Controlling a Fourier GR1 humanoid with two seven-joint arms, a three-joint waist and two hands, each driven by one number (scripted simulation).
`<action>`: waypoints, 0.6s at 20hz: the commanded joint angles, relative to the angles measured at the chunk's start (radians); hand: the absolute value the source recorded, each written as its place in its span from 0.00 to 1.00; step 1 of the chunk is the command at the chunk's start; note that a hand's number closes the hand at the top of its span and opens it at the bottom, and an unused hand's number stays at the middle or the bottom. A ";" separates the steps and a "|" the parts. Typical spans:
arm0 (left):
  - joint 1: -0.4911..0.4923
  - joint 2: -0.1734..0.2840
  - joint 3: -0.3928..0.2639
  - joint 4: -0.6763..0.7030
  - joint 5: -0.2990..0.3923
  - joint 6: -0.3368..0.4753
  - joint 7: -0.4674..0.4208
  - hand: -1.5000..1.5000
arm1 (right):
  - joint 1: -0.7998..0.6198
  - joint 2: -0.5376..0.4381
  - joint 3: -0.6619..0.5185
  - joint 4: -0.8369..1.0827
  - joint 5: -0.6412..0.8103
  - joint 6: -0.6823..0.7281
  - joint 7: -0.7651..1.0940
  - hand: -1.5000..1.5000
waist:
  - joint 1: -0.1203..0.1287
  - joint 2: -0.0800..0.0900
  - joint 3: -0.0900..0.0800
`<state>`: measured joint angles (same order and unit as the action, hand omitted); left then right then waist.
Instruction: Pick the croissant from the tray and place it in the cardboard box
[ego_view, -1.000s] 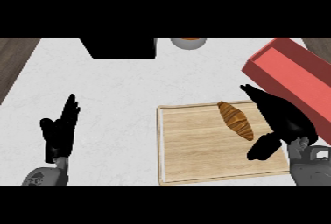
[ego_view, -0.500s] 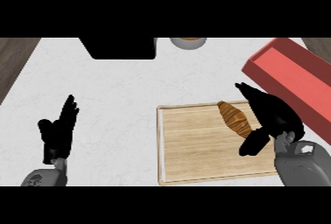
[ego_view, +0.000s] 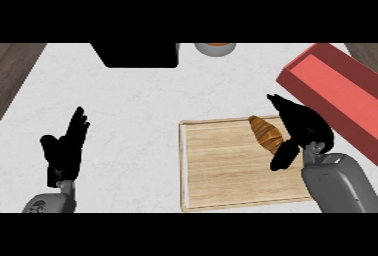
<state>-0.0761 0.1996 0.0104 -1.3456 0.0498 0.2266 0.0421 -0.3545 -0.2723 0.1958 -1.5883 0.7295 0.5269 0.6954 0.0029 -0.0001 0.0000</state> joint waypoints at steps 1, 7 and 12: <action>-0.009 -0.010 0.024 0.029 -0.004 -0.023 -0.011 0.50 | -0.003 0.013 -0.007 0.041 0.055 0.013 -0.021 0.00 | -0.001 0.000 0.000; 0.030 -0.003 0.038 -0.023 -0.009 -0.057 -0.002 0.50 | -0.053 0.054 -0.022 0.136 0.109 0.001 -0.047 0.00 | 0.002 0.000 0.000; -0.021 -0.042 0.021 0.017 -0.057 -0.019 0.024 0.50 | -0.088 0.102 -0.022 0.238 0.162 -0.057 -0.081 0.00 | 0.001 0.001 0.000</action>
<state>-0.0791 0.1645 0.0313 -1.3454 0.0080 0.2118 0.0495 -0.3975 -0.2122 0.1712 -1.4445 0.8493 0.5077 0.6279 0.0032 0.0000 0.0000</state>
